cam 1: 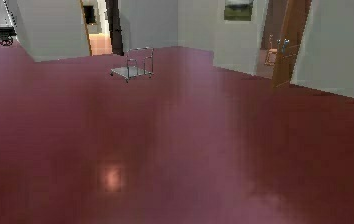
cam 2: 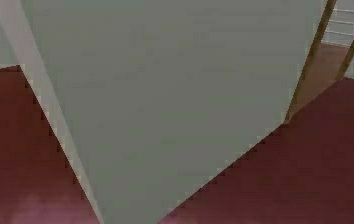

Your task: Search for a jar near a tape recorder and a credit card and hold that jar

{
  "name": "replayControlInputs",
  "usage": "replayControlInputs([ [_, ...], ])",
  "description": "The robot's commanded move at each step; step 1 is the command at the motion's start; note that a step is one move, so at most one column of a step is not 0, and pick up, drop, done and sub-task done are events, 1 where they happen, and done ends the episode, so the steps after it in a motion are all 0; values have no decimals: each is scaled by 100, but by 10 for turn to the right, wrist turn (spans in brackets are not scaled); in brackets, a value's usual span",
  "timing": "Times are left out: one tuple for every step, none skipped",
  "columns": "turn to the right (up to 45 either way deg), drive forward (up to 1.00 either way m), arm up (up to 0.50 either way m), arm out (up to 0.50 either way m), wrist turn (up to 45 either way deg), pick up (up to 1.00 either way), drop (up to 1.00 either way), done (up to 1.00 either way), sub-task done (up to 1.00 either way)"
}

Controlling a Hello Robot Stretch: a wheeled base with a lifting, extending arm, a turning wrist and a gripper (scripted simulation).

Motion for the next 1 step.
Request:
replayControlInputs([
  [0,20,0,0,0,0,0,0,0],
])
